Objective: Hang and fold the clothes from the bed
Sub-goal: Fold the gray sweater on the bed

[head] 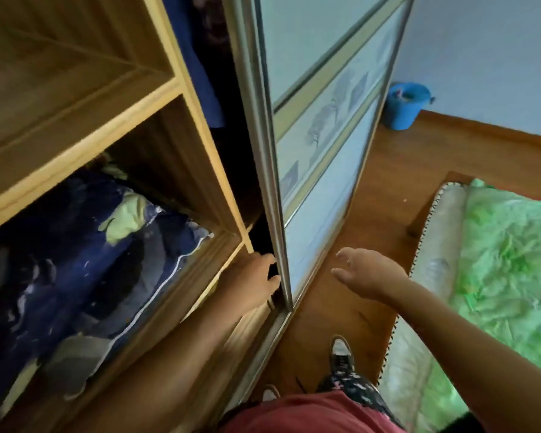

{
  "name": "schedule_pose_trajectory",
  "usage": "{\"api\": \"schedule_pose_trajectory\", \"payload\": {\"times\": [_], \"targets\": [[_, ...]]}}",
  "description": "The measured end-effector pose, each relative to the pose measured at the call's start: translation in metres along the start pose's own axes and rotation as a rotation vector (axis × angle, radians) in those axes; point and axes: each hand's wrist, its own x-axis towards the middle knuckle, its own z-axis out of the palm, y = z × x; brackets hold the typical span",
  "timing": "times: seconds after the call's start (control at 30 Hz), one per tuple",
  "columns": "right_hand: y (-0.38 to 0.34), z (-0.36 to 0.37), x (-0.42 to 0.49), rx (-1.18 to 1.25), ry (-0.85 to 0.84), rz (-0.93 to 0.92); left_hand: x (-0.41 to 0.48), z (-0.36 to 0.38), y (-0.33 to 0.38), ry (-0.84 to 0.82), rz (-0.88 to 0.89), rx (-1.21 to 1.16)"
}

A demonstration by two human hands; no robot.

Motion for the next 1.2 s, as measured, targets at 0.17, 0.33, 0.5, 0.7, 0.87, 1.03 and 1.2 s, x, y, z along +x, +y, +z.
{"api": "schedule_pose_trajectory", "payload": {"times": [0.17,0.33,0.5,0.7,0.87,1.03,1.2], "targets": [[0.071,0.014,-0.064,0.129,0.063,0.308,0.036,0.018,0.074,-0.11,0.314,0.13],[0.146,0.023,-0.121,0.278,0.161,0.585,0.063,0.044,0.178,-0.184,0.622,0.211],[0.227,0.035,-0.16,0.361,0.216,0.784,0.089,0.083,0.288,-0.27,0.827,0.338],[0.289,0.075,-0.215,0.468,0.235,0.985,0.096,0.135,0.398,-0.39,1.064,0.528],[0.297,0.127,-0.276,0.658,0.3,1.223,0.077,0.192,0.452,-0.498,1.27,0.692],[0.275,0.183,-0.306,0.869,0.302,1.465,0.063,0.246,0.484,-0.578,1.465,0.86],[0.254,0.22,-0.307,1.018,0.31,1.645,0.06,0.296,0.508,-0.682,1.644,0.992]]}}
